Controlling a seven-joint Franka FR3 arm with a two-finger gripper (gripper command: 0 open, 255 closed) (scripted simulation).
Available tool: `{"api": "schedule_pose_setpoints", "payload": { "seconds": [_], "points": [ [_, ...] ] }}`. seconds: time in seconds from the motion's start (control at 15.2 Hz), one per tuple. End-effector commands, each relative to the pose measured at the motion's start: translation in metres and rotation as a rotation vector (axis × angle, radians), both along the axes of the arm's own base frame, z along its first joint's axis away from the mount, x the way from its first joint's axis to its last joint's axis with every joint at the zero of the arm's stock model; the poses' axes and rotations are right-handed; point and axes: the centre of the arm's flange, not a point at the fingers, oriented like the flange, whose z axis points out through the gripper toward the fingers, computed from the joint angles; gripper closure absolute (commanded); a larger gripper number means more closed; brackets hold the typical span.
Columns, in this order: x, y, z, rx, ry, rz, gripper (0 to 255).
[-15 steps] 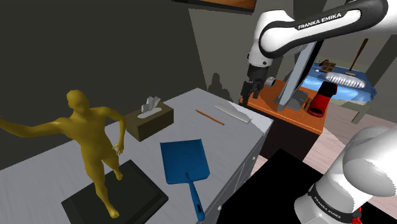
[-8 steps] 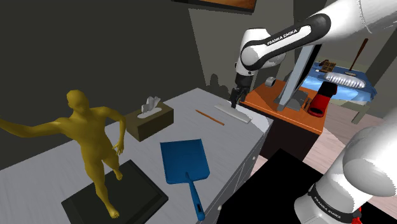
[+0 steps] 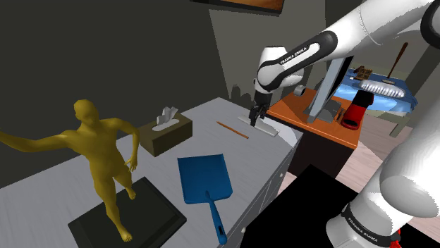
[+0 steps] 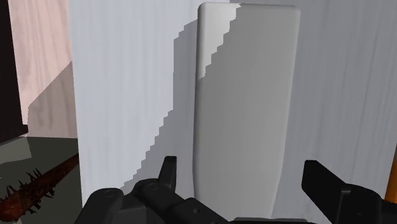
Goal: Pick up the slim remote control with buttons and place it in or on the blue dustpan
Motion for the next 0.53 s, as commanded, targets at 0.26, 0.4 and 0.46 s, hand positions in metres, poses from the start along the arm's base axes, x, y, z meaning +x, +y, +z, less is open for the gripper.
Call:
{"api": "schedule_pose_setpoints", "payload": {
  "seconds": [0.26, 0.4, 0.46],
  "points": [
    [0.0002, 0.0002, -0.0133, 0.0, -0.001, 0.0, 0],
    [0.0002, 0.0002, -0.0133, 0.0, -0.001, 0.0, 0],
    [0.0002, 0.0002, -0.0133, 0.0, -0.001, 0.0, 0]
  ]
}}
